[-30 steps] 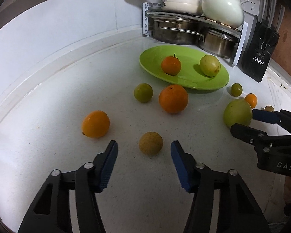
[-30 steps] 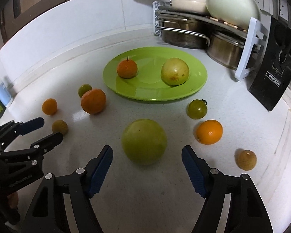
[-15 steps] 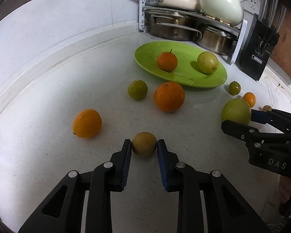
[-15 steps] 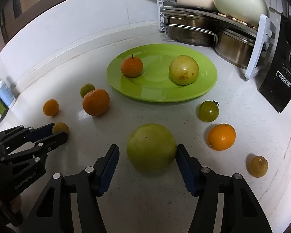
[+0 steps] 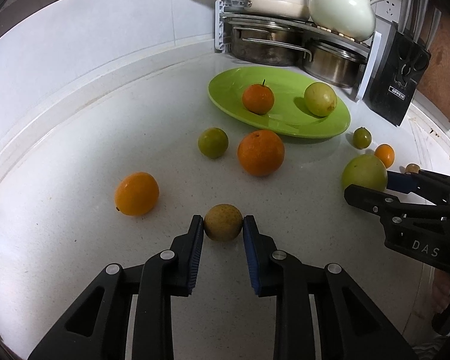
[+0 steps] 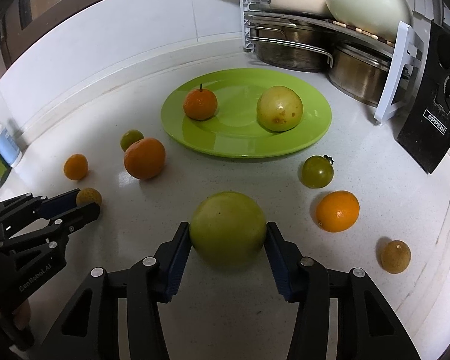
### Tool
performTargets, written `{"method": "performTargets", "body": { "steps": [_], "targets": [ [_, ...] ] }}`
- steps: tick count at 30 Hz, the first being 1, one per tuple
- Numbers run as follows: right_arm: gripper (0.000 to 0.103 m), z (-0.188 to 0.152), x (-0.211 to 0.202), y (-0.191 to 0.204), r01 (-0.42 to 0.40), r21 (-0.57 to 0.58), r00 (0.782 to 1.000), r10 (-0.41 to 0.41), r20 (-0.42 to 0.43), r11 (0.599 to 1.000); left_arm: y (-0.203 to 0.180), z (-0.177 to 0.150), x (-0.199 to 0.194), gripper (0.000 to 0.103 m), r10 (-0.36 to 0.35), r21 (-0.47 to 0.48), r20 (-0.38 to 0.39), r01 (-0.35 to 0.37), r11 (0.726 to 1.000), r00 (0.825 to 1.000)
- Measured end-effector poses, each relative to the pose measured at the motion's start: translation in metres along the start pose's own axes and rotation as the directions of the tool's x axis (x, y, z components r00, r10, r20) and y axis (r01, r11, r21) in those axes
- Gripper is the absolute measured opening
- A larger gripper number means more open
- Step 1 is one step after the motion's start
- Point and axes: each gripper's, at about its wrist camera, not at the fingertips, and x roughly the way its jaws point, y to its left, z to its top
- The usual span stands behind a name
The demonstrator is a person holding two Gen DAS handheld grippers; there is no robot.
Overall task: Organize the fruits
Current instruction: 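Carry the brown fruit in the left tool while the right tool carries the green pomelo to the plate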
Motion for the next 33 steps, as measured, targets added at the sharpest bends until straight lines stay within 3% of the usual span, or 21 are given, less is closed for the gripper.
{"method": "performTargets", "body": {
  "steps": [20, 33],
  "targets": [
    [0.050, 0.016, -0.037, 0.008, -0.035, 0.005, 0.995, 0.035, 0.098, 0.999, -0.008, 0.016, -0.037, 0.027, -0.028, 0.023, 0.103, 0.026, 0.999, 0.994],
    [0.050, 0.054, -0.060, 0.002, -0.023, -0.002, 0.982, 0.023, 0.190, 1.000, -0.015, 0.060, -0.054, 0.027, -0.037, 0.081, 0.193, 0.022, 0.997, 0.980]
  ]
}}
